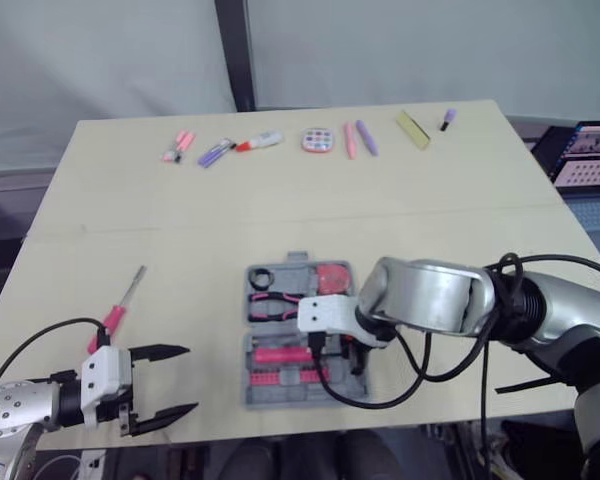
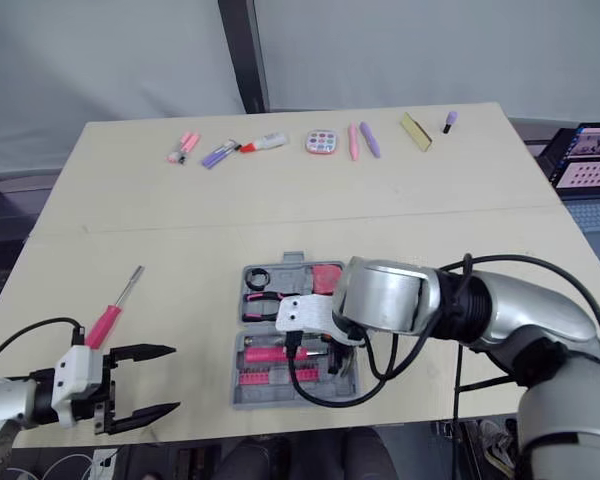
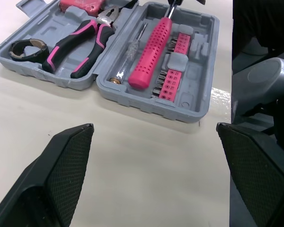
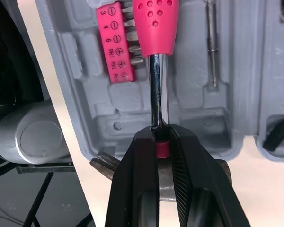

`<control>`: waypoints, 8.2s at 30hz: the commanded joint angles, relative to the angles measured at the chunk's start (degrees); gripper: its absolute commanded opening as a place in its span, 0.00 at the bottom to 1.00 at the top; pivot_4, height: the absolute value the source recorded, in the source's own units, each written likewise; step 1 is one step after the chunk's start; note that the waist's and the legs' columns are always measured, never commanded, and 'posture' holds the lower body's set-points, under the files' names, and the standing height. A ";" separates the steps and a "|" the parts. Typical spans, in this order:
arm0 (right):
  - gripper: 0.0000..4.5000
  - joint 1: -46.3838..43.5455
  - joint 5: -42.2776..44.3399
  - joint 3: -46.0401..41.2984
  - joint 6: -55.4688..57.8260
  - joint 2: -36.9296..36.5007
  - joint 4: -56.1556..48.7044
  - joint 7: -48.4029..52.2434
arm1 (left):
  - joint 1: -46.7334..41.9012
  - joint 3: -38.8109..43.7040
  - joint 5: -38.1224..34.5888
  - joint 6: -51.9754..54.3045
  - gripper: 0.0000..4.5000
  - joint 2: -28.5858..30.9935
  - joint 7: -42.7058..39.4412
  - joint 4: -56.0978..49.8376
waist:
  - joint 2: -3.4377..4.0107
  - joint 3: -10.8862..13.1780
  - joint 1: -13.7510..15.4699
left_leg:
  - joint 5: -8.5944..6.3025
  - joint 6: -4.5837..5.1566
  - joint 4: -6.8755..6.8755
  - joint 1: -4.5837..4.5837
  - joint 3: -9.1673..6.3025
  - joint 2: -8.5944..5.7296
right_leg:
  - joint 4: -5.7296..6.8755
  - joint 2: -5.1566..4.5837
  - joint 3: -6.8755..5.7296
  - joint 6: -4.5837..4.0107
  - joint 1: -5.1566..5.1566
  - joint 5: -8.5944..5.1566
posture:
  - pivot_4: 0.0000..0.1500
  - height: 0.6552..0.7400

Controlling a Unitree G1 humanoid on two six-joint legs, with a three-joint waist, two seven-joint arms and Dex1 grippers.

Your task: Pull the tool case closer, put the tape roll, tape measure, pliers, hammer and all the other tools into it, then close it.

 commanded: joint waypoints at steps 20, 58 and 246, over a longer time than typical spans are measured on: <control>0.00 -1.56 -3.33 1.87 -3.86 3.41 2.54 2.58 | 3.22 1.08 -0.31 0.61 1.00 0.05 1.79 -3.88 | 0.00 0.00 -0.56 | 0.00 0.00 -0.01 0.00 -0.03 0.00 | 0.02 0.00 -0.01 0.00 -0.01 0.00 | 1.00 1.00; 0.00 26.58 -3.09 -25.86 -31.15 -0.78 -0.06 6.22 | 1.21 0.57 -1.27 4.94 1.00 -0.38 2.98 -7.47 | -0.14 -0.06 -0.82 | -0.02 -0.02 -0.01 0.01 -0.12 -0.04 | 0.04 -0.05 -0.20 0.00 0.11 0.00 | 1.00 1.00; 0.99 90.26 -6.75 -78.48 -79.85 -9.48 -1.36 22.65 | -26.15 -2.47 8.35 51.92 1.00 3.97 41.42 6.07 | -0.44 0.14 3.25 | 0.04 -0.01 0.06 0.31 -0.40 -0.07 | -0.90 -0.15 -0.92 0.02 1.29 0.01 | 1.00 1.00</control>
